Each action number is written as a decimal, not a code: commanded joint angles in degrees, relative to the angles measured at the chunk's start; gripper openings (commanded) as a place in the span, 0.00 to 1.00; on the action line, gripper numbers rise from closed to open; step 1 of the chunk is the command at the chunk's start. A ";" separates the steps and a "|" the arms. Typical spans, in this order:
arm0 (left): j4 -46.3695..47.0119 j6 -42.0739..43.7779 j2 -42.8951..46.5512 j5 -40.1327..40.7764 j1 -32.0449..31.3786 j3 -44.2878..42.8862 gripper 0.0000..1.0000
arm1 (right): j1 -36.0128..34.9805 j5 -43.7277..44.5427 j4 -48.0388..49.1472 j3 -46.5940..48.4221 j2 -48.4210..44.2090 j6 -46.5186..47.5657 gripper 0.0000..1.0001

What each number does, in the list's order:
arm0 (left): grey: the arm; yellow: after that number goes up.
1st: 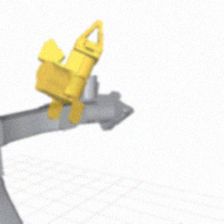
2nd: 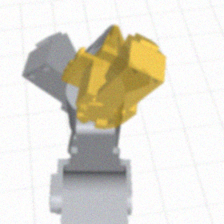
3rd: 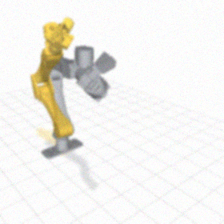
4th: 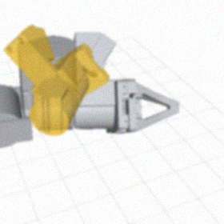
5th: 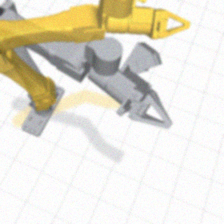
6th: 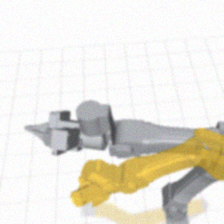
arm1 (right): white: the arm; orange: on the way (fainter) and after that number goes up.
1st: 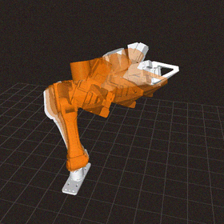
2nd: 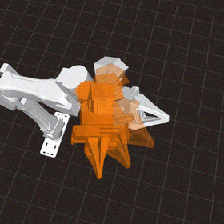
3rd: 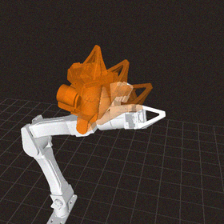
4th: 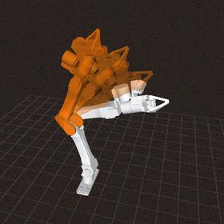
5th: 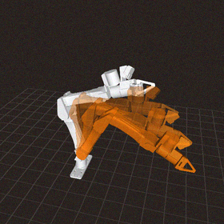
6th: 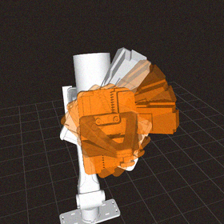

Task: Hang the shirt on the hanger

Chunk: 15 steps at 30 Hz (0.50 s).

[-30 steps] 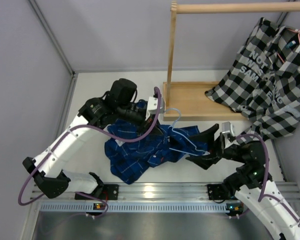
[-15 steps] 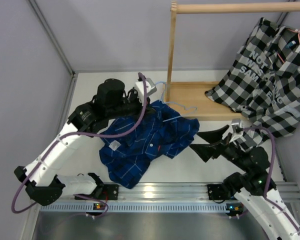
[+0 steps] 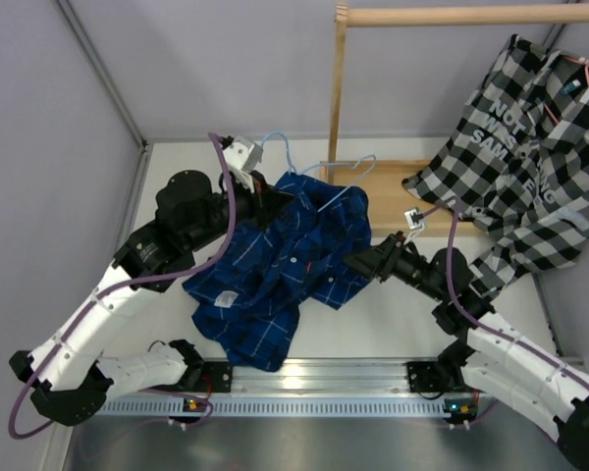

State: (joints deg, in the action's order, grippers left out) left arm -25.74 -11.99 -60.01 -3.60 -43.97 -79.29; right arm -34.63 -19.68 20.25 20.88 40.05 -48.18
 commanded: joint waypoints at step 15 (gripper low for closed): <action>9.13 -4.36 2.53 -0.89 0.11 5.10 0.00 | -8.52 17.30 19.65 3.55 17.25 -0.77 0.00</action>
State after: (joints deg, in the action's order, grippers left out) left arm -23.07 -15.46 -59.72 -5.06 -43.97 -74.48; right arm -41.78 -6.24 32.34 22.87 57.10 -48.95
